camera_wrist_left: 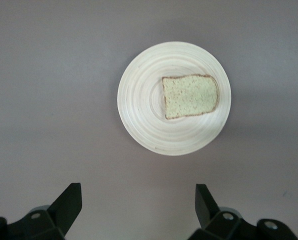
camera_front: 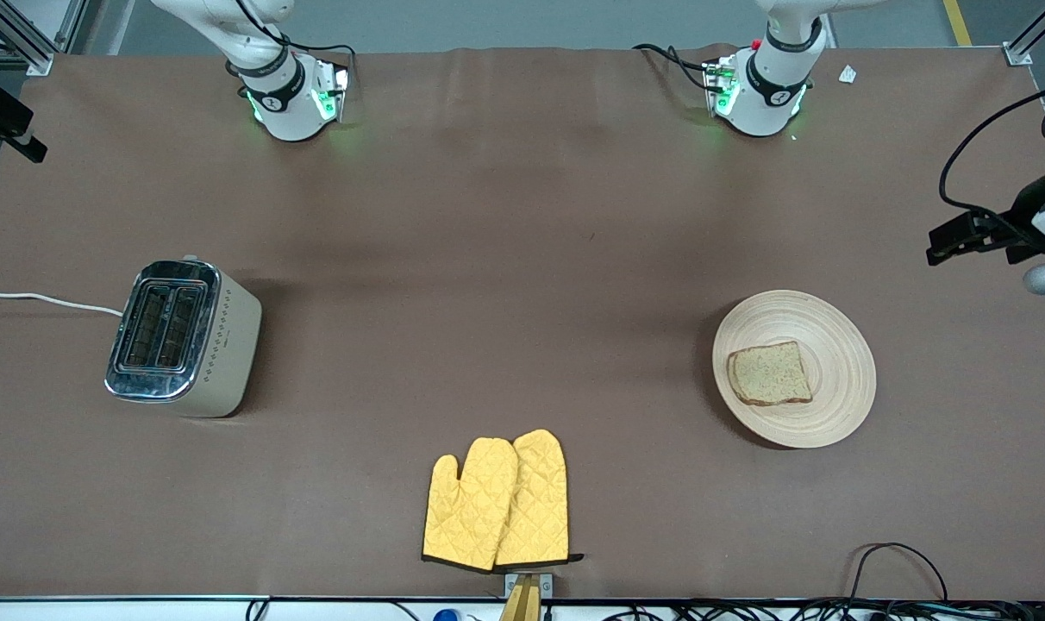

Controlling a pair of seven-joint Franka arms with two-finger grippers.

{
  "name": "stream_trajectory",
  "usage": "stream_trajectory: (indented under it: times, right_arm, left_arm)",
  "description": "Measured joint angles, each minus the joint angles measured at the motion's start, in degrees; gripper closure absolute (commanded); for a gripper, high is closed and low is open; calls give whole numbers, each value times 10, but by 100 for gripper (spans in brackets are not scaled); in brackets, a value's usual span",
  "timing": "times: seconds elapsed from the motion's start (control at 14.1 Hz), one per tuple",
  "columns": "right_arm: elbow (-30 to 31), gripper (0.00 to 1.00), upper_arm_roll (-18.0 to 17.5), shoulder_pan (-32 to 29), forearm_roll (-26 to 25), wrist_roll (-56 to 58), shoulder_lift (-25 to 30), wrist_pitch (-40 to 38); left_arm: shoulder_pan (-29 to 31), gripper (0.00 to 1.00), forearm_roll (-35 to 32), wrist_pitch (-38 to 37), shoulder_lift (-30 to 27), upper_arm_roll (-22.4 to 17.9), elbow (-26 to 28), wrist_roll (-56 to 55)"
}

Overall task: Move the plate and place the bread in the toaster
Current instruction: 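Move the left gripper toward the rim of the wooden plate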

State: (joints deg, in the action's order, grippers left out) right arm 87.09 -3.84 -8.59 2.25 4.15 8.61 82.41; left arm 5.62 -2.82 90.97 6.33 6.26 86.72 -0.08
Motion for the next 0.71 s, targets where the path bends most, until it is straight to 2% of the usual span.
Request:
stream_trajectory:
  times: [0.71]
  right_arm:
    - [0,0,0,0,0,0,-1,-11]
  left_arm:
    - [59,0,28,164,51,0,90,2]
